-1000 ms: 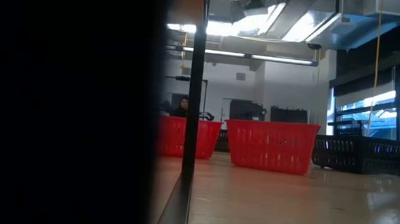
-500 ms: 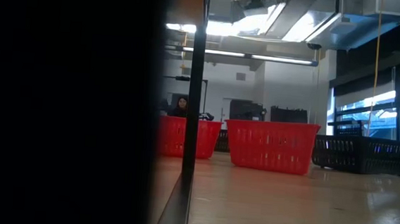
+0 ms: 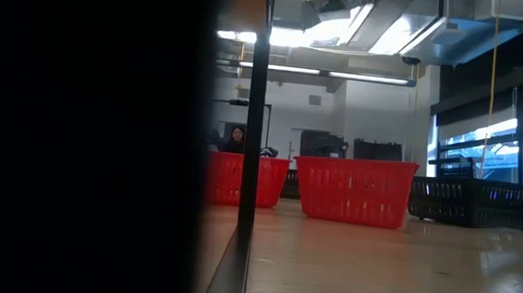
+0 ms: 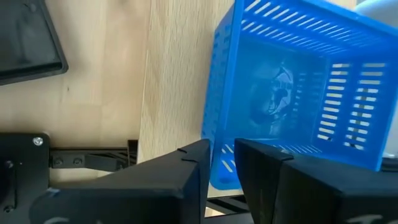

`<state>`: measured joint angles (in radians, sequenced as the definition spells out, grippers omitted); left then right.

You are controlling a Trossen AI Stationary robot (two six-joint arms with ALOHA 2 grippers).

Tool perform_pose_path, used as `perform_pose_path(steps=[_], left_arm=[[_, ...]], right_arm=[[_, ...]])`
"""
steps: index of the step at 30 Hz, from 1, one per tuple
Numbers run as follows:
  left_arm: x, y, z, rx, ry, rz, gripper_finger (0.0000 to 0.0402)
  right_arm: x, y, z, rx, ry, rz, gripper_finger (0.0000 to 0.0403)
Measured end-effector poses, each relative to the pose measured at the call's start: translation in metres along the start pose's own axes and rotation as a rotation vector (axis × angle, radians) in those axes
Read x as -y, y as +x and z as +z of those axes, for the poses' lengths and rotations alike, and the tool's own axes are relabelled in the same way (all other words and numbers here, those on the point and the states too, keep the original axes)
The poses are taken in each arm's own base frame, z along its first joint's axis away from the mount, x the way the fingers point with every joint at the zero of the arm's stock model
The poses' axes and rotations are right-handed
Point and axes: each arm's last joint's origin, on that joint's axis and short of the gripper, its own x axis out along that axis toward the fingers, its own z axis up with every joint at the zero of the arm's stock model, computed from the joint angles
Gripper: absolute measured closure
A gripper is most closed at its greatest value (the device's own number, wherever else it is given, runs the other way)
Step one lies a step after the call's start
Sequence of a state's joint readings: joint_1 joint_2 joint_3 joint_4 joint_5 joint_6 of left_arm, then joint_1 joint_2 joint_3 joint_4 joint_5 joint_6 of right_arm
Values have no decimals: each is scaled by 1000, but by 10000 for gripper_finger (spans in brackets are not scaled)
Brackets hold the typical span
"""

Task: Stack baskets on shelf by color
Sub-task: Put the right red bin on the shelf

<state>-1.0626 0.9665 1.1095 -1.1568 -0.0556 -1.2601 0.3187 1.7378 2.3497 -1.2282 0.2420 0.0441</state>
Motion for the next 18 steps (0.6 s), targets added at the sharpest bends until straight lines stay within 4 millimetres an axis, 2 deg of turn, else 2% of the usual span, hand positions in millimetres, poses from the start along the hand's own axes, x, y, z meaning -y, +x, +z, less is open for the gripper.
perform_pose_path(steps=[6, 12, 18], left_arm=[[-7, -18, 1, 82, -59, -105, 339], [-15, -43, 8, 352, -3, -205, 336], [-26, -61, 19, 676, 120, -106, 335]], right_arm=[[0, 0, -5, -48, 21, 5, 334], [5, 0, -16, -168, 176, -10, 334], [14, -2, -30, -307, 375, -85, 334]])
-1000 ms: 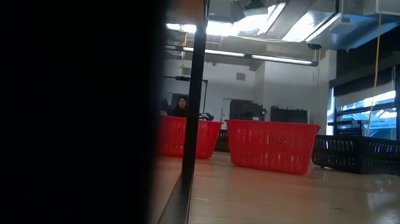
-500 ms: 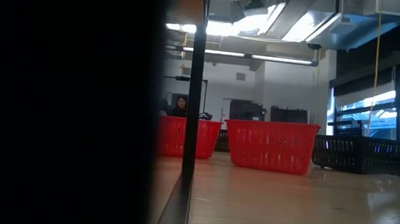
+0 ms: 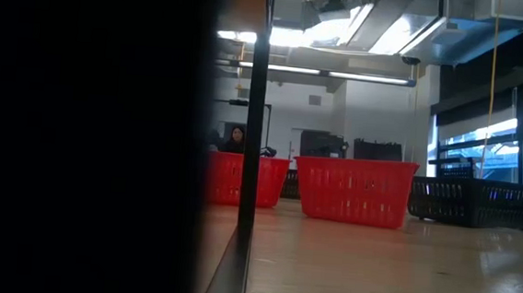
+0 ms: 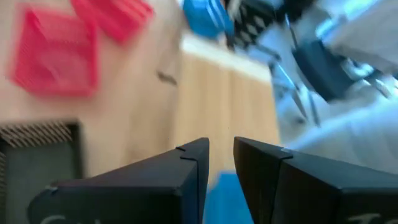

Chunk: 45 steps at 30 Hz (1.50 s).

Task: Stack baskets on shelf by color
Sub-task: Put the right red bin on the shelf

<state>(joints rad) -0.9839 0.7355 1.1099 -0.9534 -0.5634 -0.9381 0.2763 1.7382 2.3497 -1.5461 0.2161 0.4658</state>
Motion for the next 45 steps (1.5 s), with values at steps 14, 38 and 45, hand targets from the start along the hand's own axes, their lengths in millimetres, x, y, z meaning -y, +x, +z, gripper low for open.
perform_pose_path(steps=[14, 38, 45], left_arm=[[-19, 7, 27, 268, -51, 250, 335], [-16, 7, 67, 518, 51, 197, 335], [-16, 7, 67, 518, 47, 196, 335]], right_arm=[[2, 70, -25, -268, 126, -130, 334], [13, 223, -97, -422, 393, 74, 334], [12, 237, -116, -426, 387, 74, 334]])
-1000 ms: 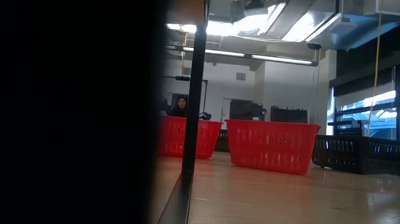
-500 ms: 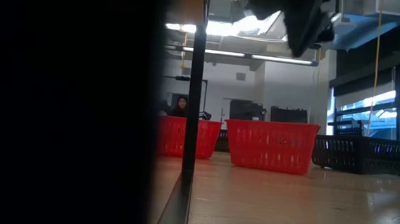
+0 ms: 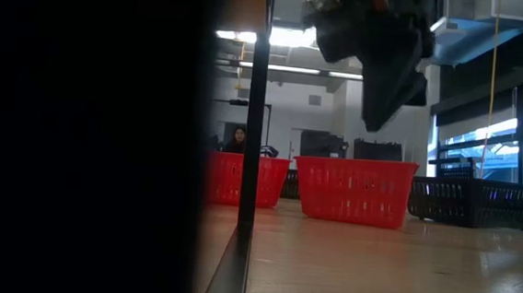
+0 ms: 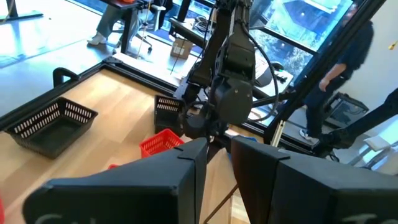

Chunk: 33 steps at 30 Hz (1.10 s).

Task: Stack baskets on shelf by color
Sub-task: Put the right red bin on the shelf

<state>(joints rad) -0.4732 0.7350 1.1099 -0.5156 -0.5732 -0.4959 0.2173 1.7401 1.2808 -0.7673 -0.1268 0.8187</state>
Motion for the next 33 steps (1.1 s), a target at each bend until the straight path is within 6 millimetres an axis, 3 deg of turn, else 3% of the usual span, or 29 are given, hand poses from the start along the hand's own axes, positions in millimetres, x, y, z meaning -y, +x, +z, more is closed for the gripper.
perform_pose_path(steps=[10, 33], left_arm=[[0, 0, 0, -6, -1, -11, 335], [1, 1, -1, -16, 7, -10, 335]], right_arm=[[10, 16, -6, -1, 10, 6, 334], [9, 16, -5, 14, 9, 13, 334]])
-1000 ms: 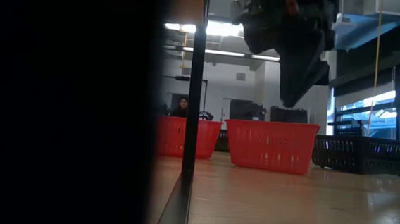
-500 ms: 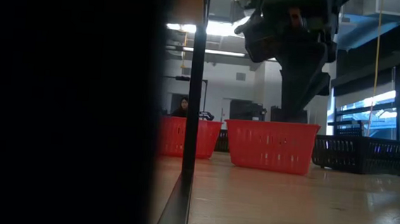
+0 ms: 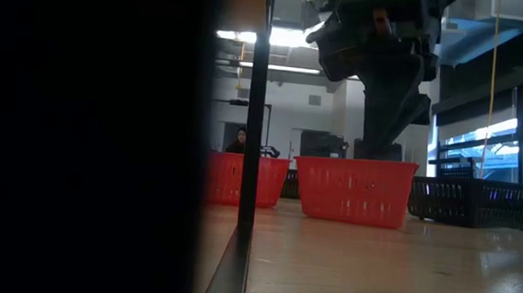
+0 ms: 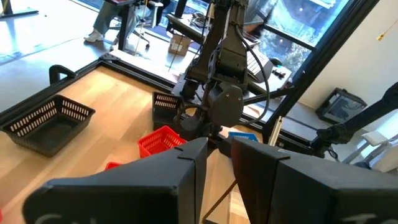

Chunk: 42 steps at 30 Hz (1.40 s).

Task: Stack baskets on shelf by color
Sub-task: Put the right red bin on the shelf

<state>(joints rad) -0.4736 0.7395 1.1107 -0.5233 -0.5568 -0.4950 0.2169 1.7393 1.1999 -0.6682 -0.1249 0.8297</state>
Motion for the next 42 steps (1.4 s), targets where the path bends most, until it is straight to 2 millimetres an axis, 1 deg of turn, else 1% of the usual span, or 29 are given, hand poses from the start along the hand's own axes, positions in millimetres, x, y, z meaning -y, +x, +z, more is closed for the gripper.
perform_pose_path(steps=[5, 10, 17, 23, 25, 27, 30, 32, 37, 42], left_arm=[[0, 0, 0, 0, 6, 0, 335], [0, 0, 0, -1, 35, 0, 335], [0, 0, -1, -5, 40, 3, 335], [0, 0, -1, -6, 41, 3, 335], [0, 0, 0, -4, 40, 3, 335], [0, 0, -1, -5, 40, 4, 335], [-1, 0, 0, 0, 39, 11, 335], [-1, 0, 0, 0, 39, 11, 335], [0, 0, 0, 2, 38, 10, 335], [0, 0, 0, 6, 32, 8, 335]], right_arm=[[0, 1, 0, 0, 0, 0, 334], [4, 13, -2, 0, -16, 8, 334], [10, 22, -6, -22, -23, -22, 334], [9, 34, -3, -18, -57, -26, 334], [10, 35, -2, 3, -54, -46, 340], [10, 35, -1, 25, -55, -65, 359], [8, 32, 1, 54, -75, -89, 390], [5, 30, 2, 63, -83, -109, 391], [1, 16, 3, 48, -122, -252, 397], [-12, -10, 5, 39, -139, -339, 399]])
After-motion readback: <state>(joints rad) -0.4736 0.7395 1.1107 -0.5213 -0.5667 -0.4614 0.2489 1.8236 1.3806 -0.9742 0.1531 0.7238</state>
